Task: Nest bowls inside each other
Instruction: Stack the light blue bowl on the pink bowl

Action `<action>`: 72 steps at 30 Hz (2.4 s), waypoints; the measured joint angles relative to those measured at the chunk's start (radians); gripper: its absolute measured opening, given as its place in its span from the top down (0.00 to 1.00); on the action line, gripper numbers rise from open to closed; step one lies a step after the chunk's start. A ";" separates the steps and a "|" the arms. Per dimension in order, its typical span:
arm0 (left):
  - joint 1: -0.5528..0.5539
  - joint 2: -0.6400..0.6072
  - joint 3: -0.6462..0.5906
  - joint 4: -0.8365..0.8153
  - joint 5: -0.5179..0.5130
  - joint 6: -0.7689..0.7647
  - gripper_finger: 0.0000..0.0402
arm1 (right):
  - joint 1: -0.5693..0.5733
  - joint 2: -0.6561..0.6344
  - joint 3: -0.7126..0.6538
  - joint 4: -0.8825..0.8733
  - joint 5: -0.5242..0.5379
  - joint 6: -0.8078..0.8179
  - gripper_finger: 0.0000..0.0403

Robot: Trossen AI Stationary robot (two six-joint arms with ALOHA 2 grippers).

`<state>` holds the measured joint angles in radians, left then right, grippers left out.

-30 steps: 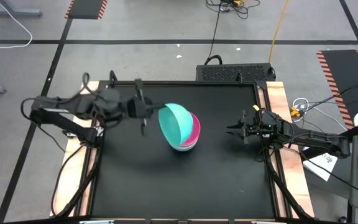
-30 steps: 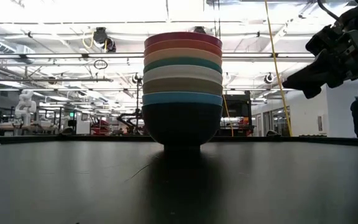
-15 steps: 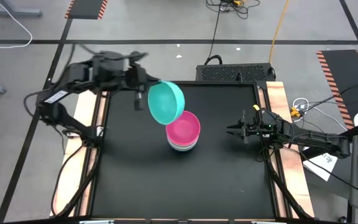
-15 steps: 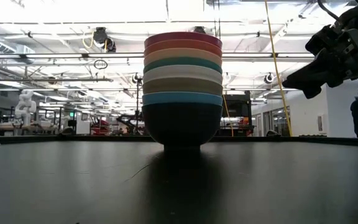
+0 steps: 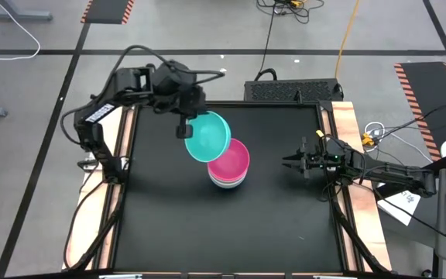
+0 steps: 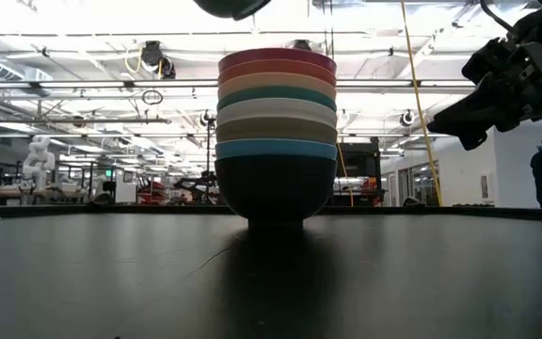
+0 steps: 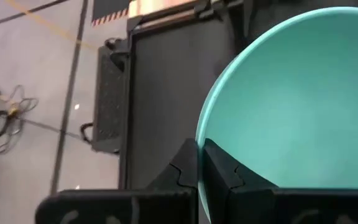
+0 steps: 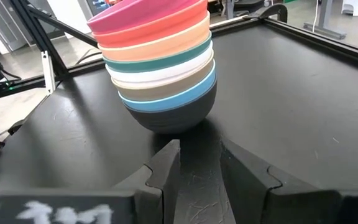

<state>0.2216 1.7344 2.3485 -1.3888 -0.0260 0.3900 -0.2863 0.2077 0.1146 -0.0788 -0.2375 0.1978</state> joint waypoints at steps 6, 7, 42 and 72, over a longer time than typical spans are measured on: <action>-0.016 0.023 0.000 0.010 0.098 -0.006 0.99 | 0.000 0.000 0.000 0.000 0.000 0.004 0.73; -0.020 0.030 0.000 0.003 0.115 -0.005 0.99 | 0.000 0.000 0.000 0.000 0.000 0.004 0.73; -0.026 0.229 -0.001 0.008 0.166 0.087 0.99 | 0.000 0.000 0.000 0.000 0.001 0.025 0.73; 0.004 0.388 0.000 -0.014 0.209 0.106 0.99 | 0.000 0.006 -0.002 -0.004 0.000 0.026 0.73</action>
<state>0.2257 2.1220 2.3482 -1.4027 0.1833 0.4957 -0.2859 0.2138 0.1131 -0.0824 -0.2371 0.2234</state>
